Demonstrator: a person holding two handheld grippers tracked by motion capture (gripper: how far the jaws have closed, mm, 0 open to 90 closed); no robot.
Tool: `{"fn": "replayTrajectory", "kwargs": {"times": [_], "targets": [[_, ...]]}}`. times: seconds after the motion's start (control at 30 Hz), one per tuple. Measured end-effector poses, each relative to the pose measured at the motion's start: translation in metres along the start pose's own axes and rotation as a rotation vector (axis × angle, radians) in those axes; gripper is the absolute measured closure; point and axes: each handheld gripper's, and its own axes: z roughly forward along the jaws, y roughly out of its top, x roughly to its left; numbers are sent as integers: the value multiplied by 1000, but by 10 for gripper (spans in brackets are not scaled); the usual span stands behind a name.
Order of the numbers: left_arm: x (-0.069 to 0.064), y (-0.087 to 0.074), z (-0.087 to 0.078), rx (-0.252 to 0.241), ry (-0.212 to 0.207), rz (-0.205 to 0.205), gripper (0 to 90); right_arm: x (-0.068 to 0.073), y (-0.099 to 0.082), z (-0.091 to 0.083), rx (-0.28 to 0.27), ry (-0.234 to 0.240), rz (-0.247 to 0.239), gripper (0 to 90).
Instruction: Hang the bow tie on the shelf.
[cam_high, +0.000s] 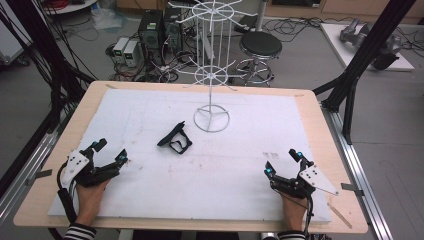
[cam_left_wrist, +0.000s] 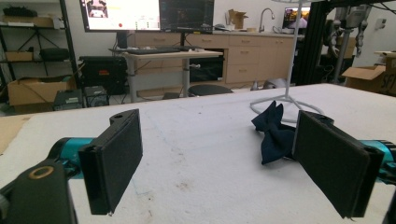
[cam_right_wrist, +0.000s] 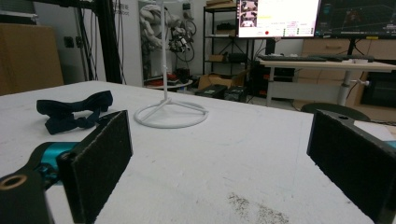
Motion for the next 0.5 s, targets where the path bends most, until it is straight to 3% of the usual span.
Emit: {"fn": "replayTrajectory", "kwargs": {"times": [0.5], "targets": [[0, 0, 0, -1, 8, -2, 164, 0, 0, -1, -8, -4, -4, 57]]}}
